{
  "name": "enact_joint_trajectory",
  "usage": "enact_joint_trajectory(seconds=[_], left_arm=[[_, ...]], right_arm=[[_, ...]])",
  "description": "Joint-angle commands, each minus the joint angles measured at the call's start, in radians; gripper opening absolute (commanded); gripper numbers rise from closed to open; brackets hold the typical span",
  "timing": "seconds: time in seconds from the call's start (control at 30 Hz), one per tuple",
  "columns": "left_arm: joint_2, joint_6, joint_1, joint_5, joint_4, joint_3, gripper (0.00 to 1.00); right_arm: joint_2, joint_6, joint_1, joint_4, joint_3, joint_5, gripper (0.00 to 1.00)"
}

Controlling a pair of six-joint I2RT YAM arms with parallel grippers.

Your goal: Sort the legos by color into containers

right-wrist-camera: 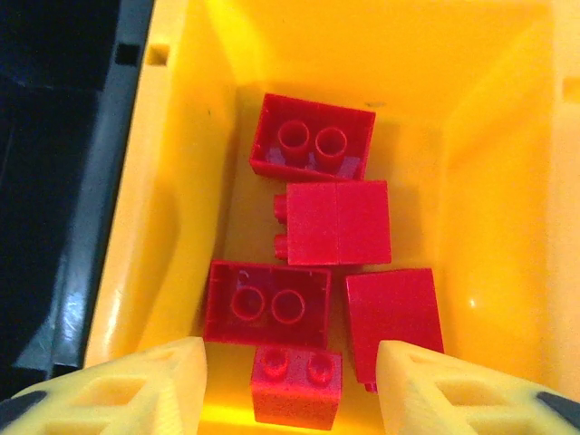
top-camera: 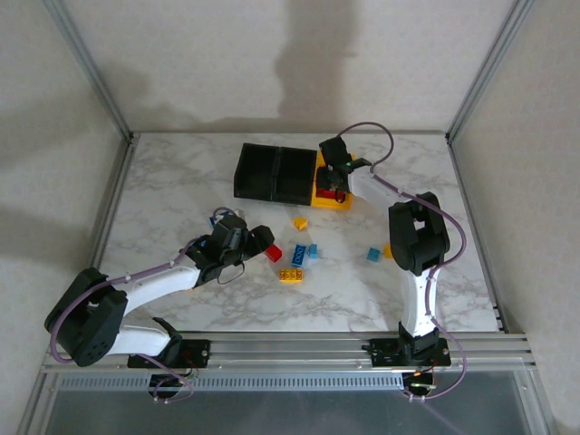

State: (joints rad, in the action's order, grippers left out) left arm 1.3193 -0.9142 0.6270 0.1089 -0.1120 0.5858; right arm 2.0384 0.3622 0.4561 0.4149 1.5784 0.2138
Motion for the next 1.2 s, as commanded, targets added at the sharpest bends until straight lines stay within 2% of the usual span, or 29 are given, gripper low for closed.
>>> enact_joint_trajectory(seconds=[0.0, 0.33, 0.6, 0.97, 1.17], left_arm=[[0.007, 0.004, 0.006, -0.014, 0.011, 0.015, 0.72], [-0.028, -0.006, -0.023, 0.020, 0.052, -0.004, 0.72], [-0.161, -0.022, -0.070, 0.040, 0.146, -0.073, 0.73], [-0.337, -0.029, -0.135, 0.045, 0.308, -0.138, 0.73], [-0.383, -0.032, -0.159, 0.061, 0.329, -0.160, 0.73]], right_arm=[[-0.040, 0.004, 0.000, 0.019, 0.013, -0.006, 0.52], [-0.296, -0.020, 0.057, -0.033, -0.212, -0.108, 0.53], [-0.443, -0.040, 0.146, -0.062, -0.365, -0.192, 0.57], [-0.415, -0.003, 0.314, -0.130, -0.470, -0.295, 0.58], [-0.337, 0.015, 0.403, -0.172, -0.482, -0.283, 0.62]])
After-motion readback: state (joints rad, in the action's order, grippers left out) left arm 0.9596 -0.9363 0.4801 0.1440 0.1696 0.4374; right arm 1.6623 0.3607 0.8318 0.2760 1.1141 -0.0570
